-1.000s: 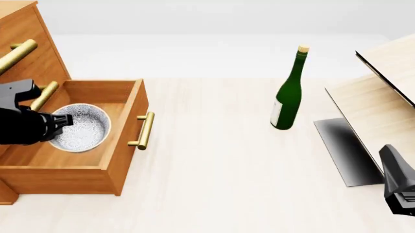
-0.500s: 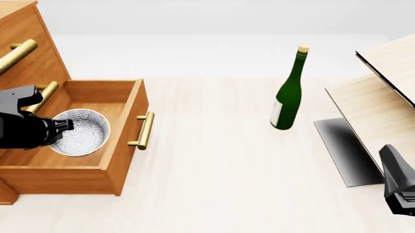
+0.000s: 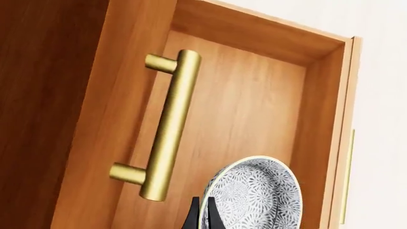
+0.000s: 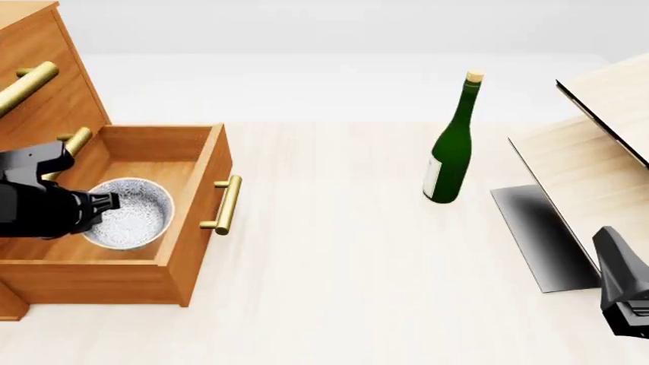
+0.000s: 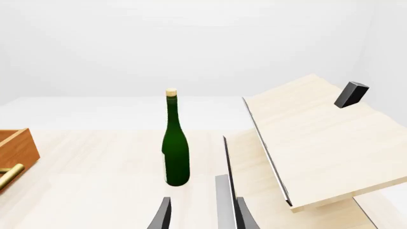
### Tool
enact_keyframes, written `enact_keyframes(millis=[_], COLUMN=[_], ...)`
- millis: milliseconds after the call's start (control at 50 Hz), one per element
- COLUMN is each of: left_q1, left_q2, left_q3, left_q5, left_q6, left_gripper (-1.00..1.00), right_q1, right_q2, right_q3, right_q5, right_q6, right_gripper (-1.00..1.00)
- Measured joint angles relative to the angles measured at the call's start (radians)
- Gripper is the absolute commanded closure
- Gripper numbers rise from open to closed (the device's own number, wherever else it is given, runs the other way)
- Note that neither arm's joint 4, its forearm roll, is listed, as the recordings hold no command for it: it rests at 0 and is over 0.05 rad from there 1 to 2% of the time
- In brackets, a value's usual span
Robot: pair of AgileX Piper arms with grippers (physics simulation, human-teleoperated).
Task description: Put the bowl in the bottom drawer of the cabinet and close it.
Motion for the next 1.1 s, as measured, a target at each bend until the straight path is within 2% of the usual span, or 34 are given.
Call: enact_keyframes(millis=[1080, 1100], left_q1=[0.049, 0.050], left_q2=[0.094, 0.095], left_q3=[0.009, 0.008], left_q5=[-0.060, -0.061], left_q6=[-0.001, -0.002], left_gripper=[1.00, -1.00], right_q1=[0.000, 0.000], right_q2=[0.000, 0.000], right_q3=[0.000, 0.000], right_q5=[0.000, 0.000], right_q6=[0.000, 0.000], right_gripper=[-1.00, -1.00])
